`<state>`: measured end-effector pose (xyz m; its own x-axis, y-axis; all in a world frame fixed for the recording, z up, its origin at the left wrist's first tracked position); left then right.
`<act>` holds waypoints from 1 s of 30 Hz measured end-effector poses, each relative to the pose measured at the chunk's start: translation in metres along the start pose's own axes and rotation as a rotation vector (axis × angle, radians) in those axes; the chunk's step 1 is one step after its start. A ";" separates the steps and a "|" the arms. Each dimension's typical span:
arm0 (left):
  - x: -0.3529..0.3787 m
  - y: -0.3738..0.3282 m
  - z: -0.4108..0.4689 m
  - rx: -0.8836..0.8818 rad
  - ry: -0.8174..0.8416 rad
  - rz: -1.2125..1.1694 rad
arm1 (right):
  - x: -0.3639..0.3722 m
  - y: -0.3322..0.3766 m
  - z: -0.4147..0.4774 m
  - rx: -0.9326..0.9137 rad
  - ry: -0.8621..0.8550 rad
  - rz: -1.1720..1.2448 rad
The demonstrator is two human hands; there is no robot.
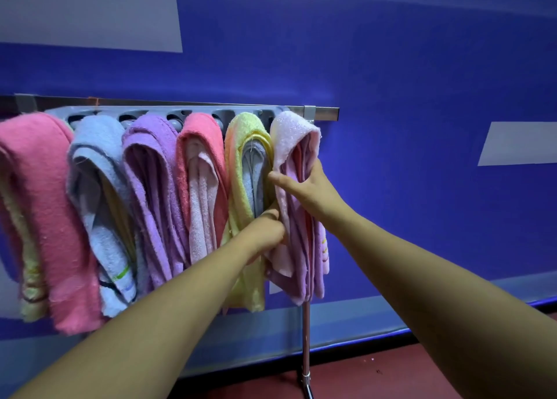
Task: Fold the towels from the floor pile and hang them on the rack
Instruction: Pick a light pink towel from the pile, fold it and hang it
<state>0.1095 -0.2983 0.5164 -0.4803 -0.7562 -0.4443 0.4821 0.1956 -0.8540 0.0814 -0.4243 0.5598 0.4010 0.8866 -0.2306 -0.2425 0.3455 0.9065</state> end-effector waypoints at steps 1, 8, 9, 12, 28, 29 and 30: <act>0.001 0.000 -0.002 0.040 0.017 0.014 | 0.001 -0.001 -0.002 0.007 -0.040 -0.066; -0.002 0.020 -0.009 0.251 -0.074 0.099 | -0.011 -0.010 -0.016 0.099 -0.246 -0.084; -0.001 0.026 -0.011 0.216 -0.088 0.132 | -0.011 -0.014 -0.018 0.104 -0.200 -0.057; 0.003 0.032 -0.016 0.110 -0.093 -0.008 | -0.006 -0.031 -0.032 0.161 0.012 0.134; 0.016 0.078 -0.046 0.149 0.031 0.040 | 0.006 -0.110 -0.102 0.425 0.036 -0.164; 0.015 0.084 -0.056 0.155 0.051 0.049 | 0.008 -0.116 -0.111 0.432 0.034 -0.214; 0.013 0.096 -0.067 0.144 0.067 0.069 | 0.010 -0.122 -0.120 0.449 0.031 -0.275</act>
<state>0.1005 -0.2479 0.4106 -0.4882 -0.6996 -0.5217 0.6132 0.1504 -0.7755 0.0086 -0.4209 0.4046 0.3682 0.7927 -0.4858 0.2733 0.4072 0.8715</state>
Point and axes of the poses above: each hand's wrist, its own z-axis towards the middle knuckle, its own x-axis out of the palm, y = z × x, the point moved 1 cm from there along z, towards the middle knuckle, and after that the axes turned 13 degrees about x, right-handed, at the moved point
